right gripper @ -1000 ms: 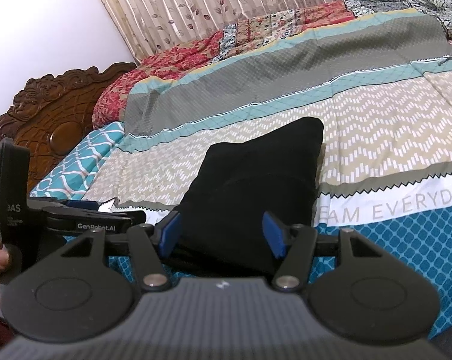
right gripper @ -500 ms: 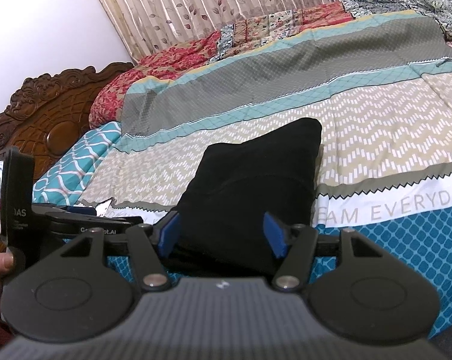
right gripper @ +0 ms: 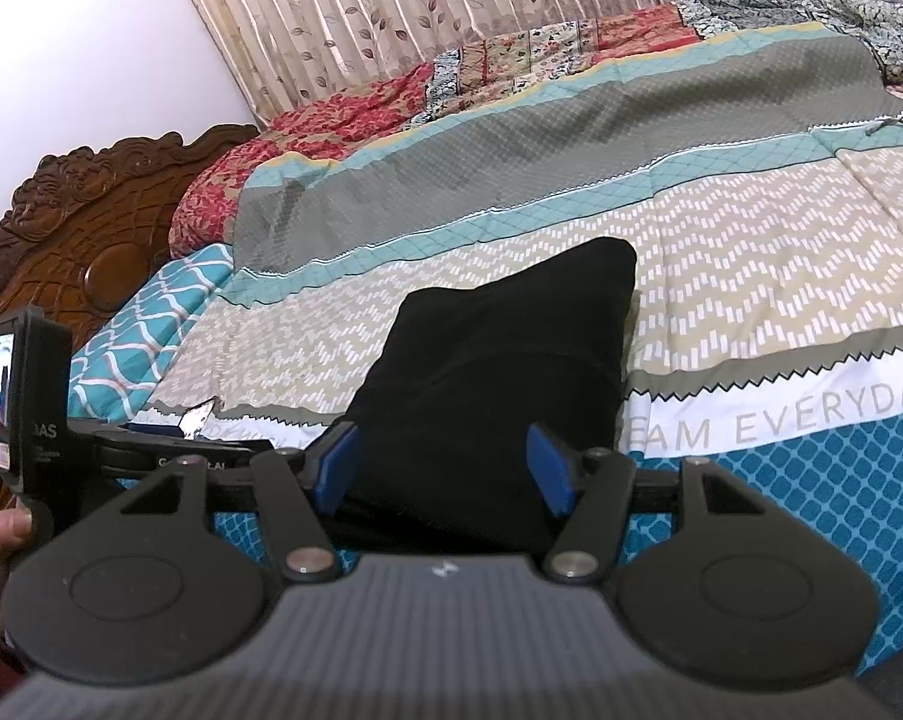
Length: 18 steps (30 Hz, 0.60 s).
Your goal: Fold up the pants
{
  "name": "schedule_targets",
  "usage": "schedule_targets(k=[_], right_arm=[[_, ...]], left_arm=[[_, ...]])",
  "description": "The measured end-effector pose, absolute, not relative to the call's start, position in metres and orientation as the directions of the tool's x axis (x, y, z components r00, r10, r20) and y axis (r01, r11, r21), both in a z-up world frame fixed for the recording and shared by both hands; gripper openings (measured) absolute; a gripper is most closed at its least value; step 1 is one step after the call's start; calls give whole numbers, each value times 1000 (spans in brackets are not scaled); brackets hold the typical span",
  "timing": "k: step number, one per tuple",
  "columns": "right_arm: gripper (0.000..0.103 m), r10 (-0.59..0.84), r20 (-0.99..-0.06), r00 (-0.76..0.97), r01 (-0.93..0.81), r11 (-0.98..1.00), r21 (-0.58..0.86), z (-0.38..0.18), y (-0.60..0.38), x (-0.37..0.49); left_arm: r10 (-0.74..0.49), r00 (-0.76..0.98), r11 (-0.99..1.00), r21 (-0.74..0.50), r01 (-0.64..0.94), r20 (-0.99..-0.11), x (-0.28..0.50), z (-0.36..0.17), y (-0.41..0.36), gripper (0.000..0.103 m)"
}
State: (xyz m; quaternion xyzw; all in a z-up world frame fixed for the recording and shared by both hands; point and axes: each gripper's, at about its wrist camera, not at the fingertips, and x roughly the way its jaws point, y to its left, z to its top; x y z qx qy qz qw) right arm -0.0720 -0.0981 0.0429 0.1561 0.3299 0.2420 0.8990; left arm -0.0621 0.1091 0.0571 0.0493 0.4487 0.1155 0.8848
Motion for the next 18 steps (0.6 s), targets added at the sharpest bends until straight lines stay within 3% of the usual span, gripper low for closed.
schedule_targets(k=[18], right_arm=[[67, 498, -525, 690, -284, 854, 437, 44, -106, -64]], left_arm=[[222, 548, 972, 139, -189, -807, -53, 48, 134, 103]])
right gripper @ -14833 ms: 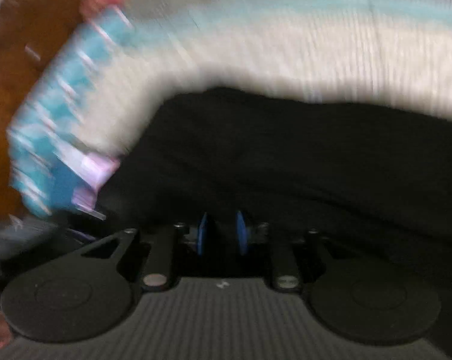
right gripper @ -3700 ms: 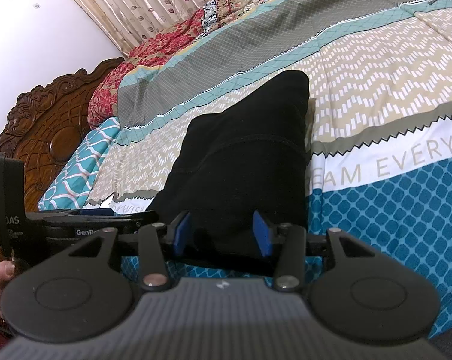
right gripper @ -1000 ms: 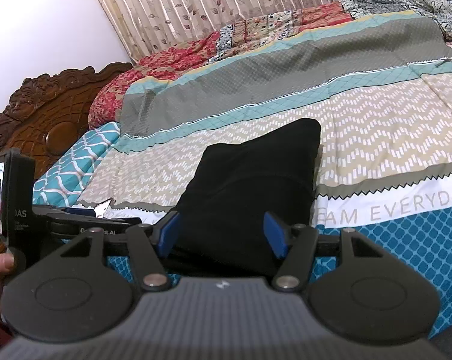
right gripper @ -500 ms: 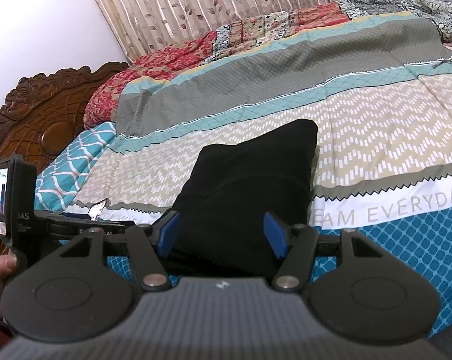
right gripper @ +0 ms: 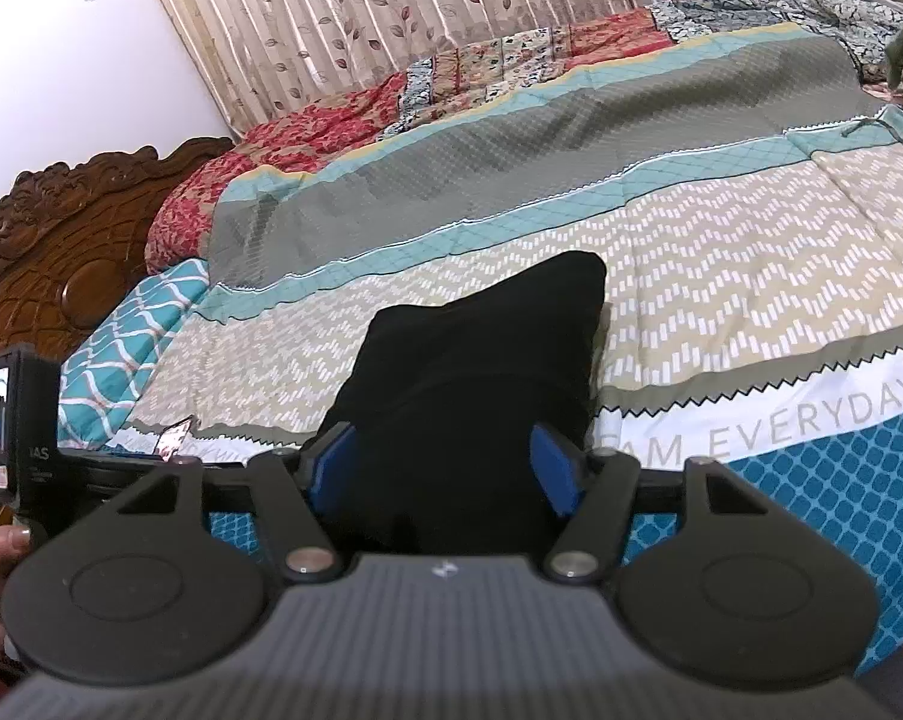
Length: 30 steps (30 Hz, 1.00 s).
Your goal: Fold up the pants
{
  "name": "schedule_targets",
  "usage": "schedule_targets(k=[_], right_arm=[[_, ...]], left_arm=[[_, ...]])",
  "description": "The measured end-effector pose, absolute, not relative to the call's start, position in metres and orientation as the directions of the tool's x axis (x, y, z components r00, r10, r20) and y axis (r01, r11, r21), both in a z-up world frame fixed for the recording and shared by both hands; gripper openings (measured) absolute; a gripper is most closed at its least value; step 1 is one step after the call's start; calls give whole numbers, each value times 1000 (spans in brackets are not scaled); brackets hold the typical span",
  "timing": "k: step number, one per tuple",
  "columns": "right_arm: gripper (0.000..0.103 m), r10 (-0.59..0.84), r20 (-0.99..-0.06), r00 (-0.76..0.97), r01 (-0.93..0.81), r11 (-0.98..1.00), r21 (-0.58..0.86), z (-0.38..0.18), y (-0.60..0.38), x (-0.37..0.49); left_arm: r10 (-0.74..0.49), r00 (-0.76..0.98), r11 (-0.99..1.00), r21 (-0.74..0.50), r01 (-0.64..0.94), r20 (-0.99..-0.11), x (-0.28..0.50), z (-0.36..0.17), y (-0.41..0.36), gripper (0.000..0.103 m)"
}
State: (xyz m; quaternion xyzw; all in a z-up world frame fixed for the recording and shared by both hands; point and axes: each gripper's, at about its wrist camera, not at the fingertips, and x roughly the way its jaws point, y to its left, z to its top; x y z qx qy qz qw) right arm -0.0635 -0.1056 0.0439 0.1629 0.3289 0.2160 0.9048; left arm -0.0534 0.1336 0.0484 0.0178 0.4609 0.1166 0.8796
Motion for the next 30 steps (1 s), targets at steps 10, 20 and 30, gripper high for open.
schedule_targets(k=[10, 20, 30], right_arm=[[80, 495, -533, 686, -220, 839, 497, 35, -119, -53], [81, 511, -565, 648, -170, 820, 547, 16, -130, -29], [61, 682, -547, 485, -107, 667, 737, -31, -126, 24]], left_arm=[[-188, 580, 949, -298, -100, -793, -30, 49, 173, 103], [-479, 418, 845, -535, -20, -772, 16, -13, 149, 103], [-587, 378, 775, -632, 5, -716, 21, -29, 115, 78]])
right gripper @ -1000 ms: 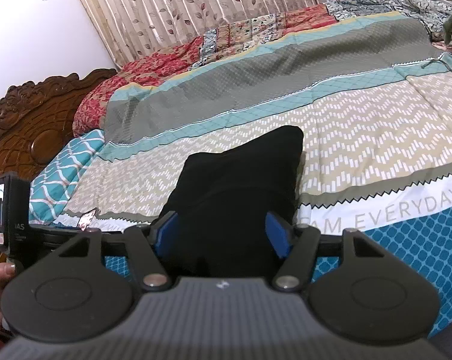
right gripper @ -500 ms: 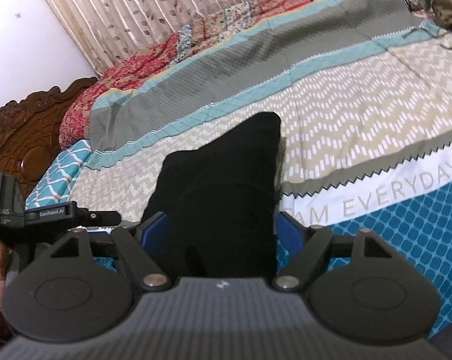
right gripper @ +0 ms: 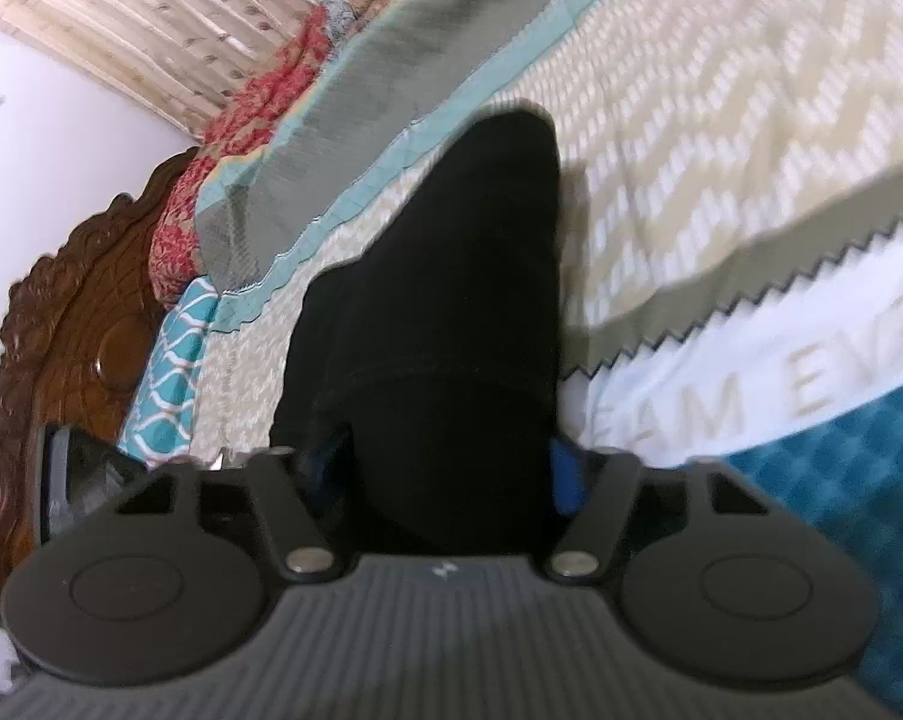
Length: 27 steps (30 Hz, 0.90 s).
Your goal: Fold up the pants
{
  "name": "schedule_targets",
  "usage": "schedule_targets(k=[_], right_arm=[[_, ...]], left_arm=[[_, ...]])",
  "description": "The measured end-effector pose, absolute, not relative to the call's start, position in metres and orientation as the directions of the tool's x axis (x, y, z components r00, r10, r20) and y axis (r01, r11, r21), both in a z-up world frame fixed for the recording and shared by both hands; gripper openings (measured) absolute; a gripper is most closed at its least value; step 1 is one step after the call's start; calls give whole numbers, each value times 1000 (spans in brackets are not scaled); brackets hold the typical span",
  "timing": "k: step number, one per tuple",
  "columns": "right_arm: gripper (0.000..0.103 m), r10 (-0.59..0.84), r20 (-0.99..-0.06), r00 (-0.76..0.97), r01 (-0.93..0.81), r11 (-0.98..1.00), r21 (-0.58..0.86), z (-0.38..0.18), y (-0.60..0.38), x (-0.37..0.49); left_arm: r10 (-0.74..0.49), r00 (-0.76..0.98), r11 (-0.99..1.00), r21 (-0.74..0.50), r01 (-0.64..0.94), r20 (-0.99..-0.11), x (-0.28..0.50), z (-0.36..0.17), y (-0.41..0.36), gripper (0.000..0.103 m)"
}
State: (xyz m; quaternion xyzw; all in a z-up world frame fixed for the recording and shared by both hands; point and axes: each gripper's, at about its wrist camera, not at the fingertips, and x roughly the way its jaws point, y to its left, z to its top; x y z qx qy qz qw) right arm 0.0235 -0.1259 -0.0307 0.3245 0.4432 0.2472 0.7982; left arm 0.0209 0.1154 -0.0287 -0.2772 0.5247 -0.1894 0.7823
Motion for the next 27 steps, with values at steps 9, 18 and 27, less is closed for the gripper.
schedule_targets(k=[9, 18, 27], right_arm=[[49, 645, -406, 647, -367, 731, 576, 51, -110, 41], [49, 578, -393, 715, -357, 785, 506, 40, -107, 173], [71, 486, -569, 664, -192, 845, 498, -15, -100, 208]], left_arm=[[-529, 594, 831, -512, 218, -606, 64, 74, 106, 51], [-342, 671, 924, -367, 111, -658, 189, 49, 79, 56], [-237, 592, 928, -360, -97, -770, 219, -9, 73, 81]])
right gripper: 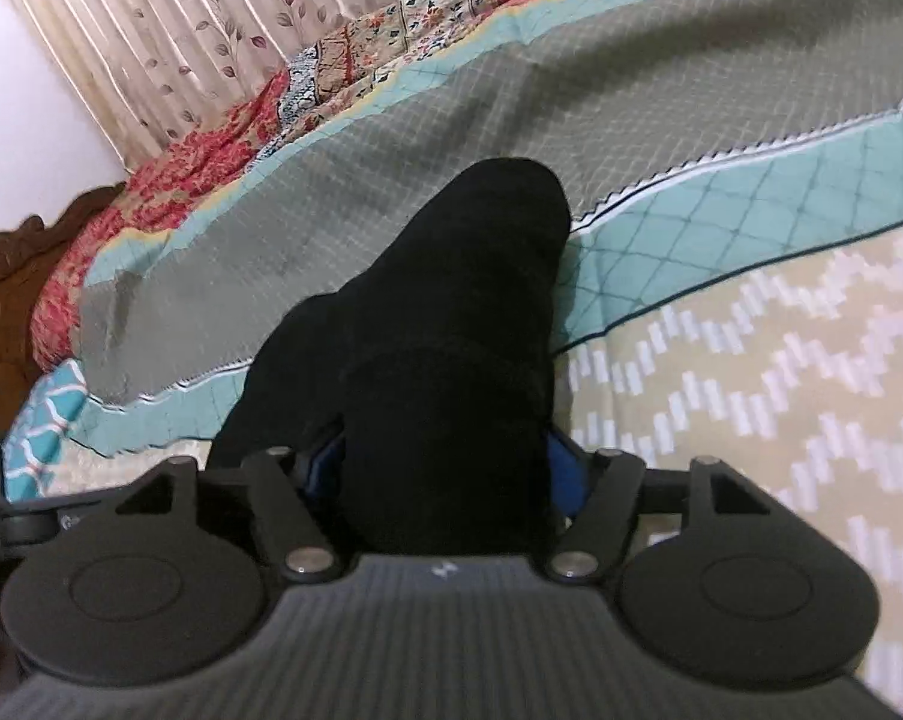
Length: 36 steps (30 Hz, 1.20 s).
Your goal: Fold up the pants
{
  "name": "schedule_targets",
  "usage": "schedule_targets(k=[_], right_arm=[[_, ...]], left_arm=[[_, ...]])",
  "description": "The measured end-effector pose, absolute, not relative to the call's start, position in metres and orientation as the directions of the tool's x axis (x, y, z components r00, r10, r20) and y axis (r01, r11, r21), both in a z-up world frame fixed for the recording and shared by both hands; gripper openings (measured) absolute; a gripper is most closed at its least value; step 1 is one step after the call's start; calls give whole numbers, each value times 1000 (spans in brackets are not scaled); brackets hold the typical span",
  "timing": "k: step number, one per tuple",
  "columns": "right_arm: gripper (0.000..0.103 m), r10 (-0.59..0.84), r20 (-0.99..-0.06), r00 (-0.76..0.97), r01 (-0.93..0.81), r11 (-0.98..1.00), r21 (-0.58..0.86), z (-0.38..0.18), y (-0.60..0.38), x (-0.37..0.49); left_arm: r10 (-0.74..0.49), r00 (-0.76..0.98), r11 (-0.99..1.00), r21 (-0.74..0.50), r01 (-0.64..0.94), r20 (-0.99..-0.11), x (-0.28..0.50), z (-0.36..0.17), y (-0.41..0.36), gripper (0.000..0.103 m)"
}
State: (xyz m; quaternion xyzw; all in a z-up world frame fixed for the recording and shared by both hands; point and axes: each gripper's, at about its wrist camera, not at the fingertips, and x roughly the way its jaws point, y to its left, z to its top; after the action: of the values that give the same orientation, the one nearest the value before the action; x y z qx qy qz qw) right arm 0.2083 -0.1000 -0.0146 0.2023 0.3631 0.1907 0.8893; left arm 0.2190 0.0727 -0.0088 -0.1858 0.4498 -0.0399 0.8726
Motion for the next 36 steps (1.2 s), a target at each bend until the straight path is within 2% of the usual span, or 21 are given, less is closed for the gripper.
schedule_targets(k=[2, 8, 11, 14, 16, 22, 28, 36], right_arm=[[79, 421, -579, 698, -179, 885, 429, -2, -104, 194], [89, 256, -652, 714, -118, 961, 248, 23, -99, 134], [93, 234, -674, 701, -129, 971, 204, 21, -91, 111], [96, 206, -681, 702, -131, 978, 162, 22, -81, 88], [97, 184, -696, 694, -126, 983, 134, 22, -74, 77], [100, 182, -686, 704, -139, 983, 118, 33, -63, 32], [103, 182, -659, 730, -137, 983, 121, 47, -65, 1], [103, 140, -661, 738, -79, 990, 121, 53, -71, -15]], left_arm=[[-222, 606, 930, -353, -104, -764, 209, 3, 77, 81], [-119, 673, 970, -230, -78, -730, 139, 37, 81, 82], [-60, 690, 986, -150, -71, -721, 100, 50, 86, 87], [1, 725, 993, -85, -82, -689, 54, 62, 86, 99], [39, 747, 994, -49, -96, -664, 26, 68, 89, 101], [131, 777, 990, 44, -133, -616, -26, 81, 88, 103], [130, 740, 989, 35, -142, -659, -46, 87, 90, 103], [193, 730, 981, 118, -153, -656, -64, 90, 79, 103]])
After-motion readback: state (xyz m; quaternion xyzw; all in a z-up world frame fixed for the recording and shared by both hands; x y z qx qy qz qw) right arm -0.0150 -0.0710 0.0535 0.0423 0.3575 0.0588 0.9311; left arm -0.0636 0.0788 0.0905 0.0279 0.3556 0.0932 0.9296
